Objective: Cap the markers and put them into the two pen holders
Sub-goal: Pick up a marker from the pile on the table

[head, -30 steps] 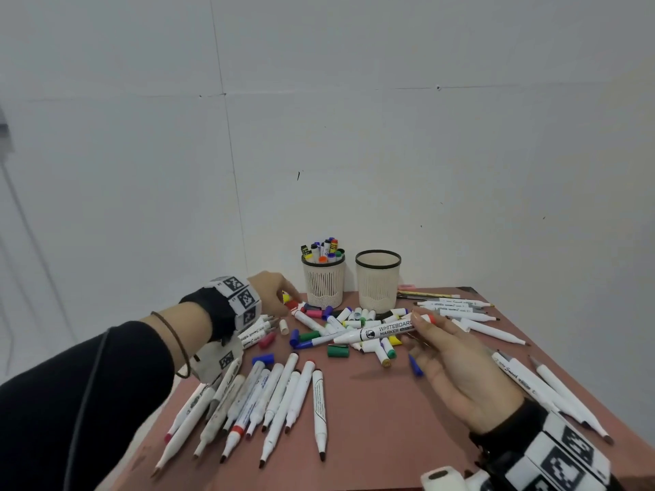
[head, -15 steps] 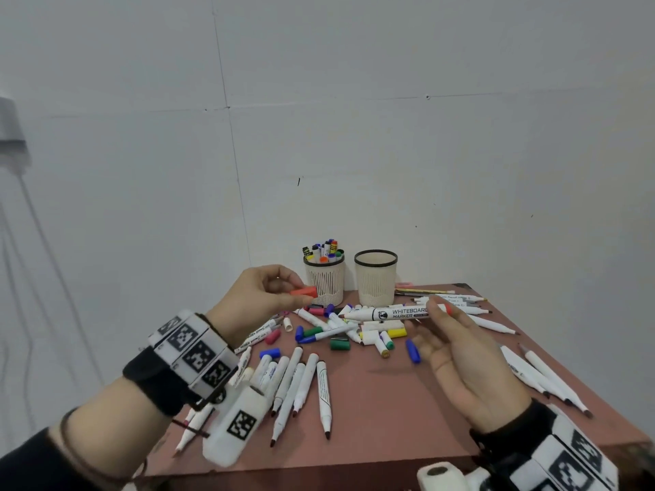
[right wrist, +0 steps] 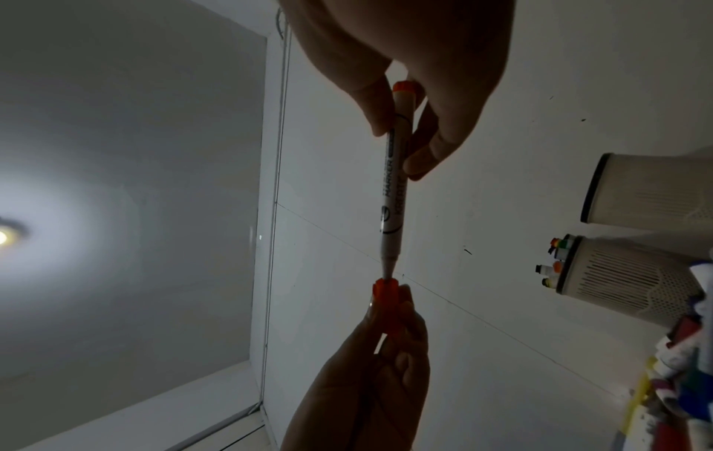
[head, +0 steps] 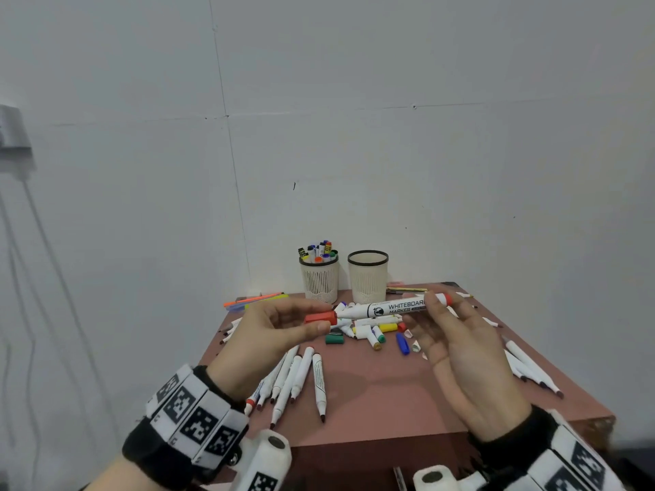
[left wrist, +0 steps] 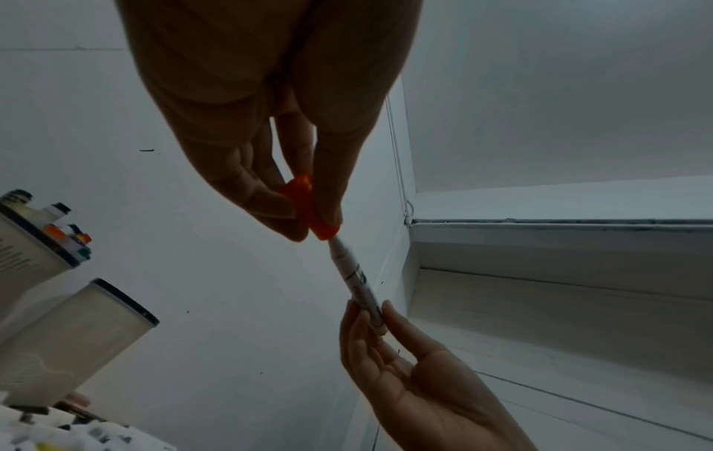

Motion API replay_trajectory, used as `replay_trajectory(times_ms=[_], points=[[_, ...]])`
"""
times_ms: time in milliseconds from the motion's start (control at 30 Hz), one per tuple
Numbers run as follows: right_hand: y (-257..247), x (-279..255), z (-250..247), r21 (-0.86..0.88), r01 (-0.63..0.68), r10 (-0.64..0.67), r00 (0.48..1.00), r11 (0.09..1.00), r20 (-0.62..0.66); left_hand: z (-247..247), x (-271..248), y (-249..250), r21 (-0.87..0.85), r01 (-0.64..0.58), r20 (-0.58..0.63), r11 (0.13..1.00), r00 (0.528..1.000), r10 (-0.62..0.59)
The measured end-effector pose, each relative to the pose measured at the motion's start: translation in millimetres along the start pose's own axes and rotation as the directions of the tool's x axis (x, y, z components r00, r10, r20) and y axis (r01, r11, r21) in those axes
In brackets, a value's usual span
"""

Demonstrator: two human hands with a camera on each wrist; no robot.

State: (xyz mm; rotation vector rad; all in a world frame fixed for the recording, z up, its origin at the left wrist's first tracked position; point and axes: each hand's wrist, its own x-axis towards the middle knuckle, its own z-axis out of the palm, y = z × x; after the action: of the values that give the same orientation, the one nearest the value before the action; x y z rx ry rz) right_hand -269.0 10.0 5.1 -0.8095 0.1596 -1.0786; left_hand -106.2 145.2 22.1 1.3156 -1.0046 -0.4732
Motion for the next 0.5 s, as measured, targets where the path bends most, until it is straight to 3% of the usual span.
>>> replay_trajectory(times_ms=[500], points=[[-3,-13,-1,-0.145,0.072,-0.051,0.988,0.987,0.147,18,-21,8,0.005,-0.234,-0.023,0.972,0.972,0.234]])
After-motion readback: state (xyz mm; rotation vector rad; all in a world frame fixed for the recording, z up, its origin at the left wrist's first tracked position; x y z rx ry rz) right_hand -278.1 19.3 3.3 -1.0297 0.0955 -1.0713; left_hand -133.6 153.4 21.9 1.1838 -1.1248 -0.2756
